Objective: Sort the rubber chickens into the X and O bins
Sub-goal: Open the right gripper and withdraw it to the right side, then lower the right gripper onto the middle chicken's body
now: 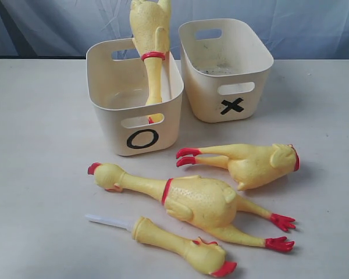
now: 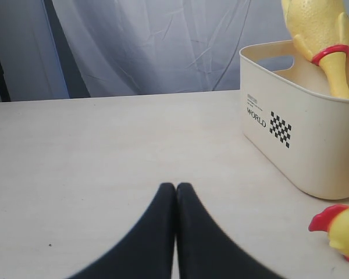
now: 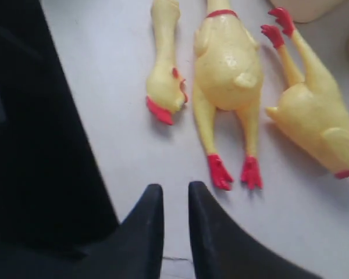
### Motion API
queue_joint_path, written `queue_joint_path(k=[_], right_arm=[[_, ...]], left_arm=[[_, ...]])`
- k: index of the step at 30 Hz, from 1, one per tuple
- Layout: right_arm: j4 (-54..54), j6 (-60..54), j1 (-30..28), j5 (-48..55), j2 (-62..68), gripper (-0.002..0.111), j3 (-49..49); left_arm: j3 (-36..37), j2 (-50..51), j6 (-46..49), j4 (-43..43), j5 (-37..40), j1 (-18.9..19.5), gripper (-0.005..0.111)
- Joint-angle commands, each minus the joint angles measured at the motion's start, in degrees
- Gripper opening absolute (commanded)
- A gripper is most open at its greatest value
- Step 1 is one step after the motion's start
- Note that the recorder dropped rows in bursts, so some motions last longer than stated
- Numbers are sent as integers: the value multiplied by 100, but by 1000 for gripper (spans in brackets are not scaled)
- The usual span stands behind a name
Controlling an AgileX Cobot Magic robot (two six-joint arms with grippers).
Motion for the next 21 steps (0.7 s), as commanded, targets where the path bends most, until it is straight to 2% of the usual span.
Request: queue_joint_path(k=[1, 7, 10, 13, 17, 21], right_arm=[[397, 1191, 8, -95, 280, 16, -526], [-353, 1203, 8, -264, 1350, 17, -671], [-836, 1216, -3, -728, 2037, 17, -671], [-1856, 1847, -3, -1262, 2798, 17, -671], [-3405, 2884, -3, -1168, 3859, 17, -671], [-3484, 3117, -3, -1003, 4420, 17, -671]], left_arm=[[-32, -19, -37, 0, -76, -17, 0], [-32, -19, -37, 0, -76, -17, 0], [-32, -19, -37, 0, -76, -17, 0], [-32, -19, -37, 0, -76, -17, 0], [-32, -19, -37, 0, -76, -17, 0], [-32, -19, -37, 0, -76, -17, 0]])
